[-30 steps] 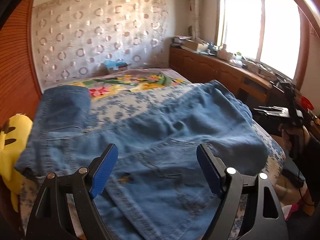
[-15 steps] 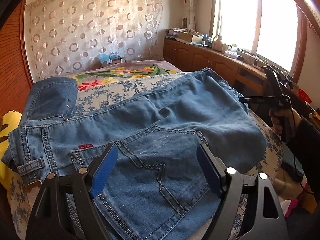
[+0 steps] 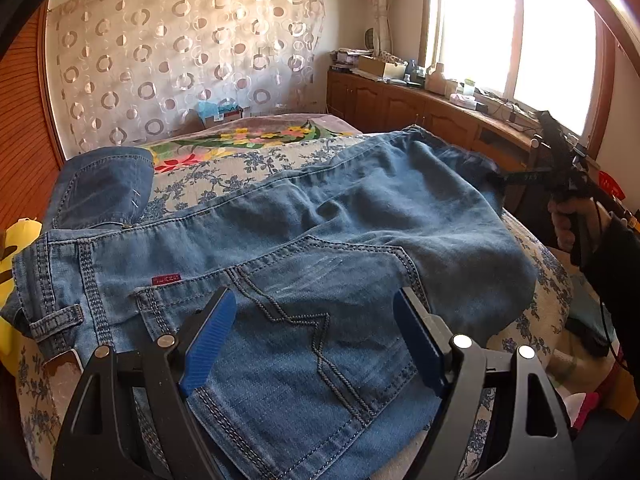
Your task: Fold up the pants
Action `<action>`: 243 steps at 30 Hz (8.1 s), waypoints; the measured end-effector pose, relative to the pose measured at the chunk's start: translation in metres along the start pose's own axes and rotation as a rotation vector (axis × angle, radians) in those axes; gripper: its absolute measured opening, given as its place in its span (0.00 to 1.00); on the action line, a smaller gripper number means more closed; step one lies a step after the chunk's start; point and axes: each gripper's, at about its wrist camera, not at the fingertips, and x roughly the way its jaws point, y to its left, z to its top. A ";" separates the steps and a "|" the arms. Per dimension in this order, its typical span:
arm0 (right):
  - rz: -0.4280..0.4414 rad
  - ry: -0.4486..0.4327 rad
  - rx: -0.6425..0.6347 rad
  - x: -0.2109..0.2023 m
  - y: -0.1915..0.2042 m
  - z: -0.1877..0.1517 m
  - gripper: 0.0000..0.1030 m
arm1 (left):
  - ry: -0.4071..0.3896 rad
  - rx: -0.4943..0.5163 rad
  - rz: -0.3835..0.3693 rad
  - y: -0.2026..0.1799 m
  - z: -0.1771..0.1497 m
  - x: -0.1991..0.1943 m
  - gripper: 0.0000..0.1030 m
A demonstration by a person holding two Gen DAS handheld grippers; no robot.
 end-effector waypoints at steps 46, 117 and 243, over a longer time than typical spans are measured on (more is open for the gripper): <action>0.530 -0.029 -0.491 -0.042 0.208 0.001 0.37 | -0.096 -0.149 0.199 0.099 -0.026 -0.091 0.79; 0.178 0.046 -0.396 -0.010 0.189 -0.086 0.49 | -0.033 -0.131 0.095 0.109 -0.012 -0.037 0.40; 0.020 0.016 -0.035 -0.021 0.009 -0.045 0.51 | 0.046 0.104 -0.154 -0.076 0.015 0.028 0.69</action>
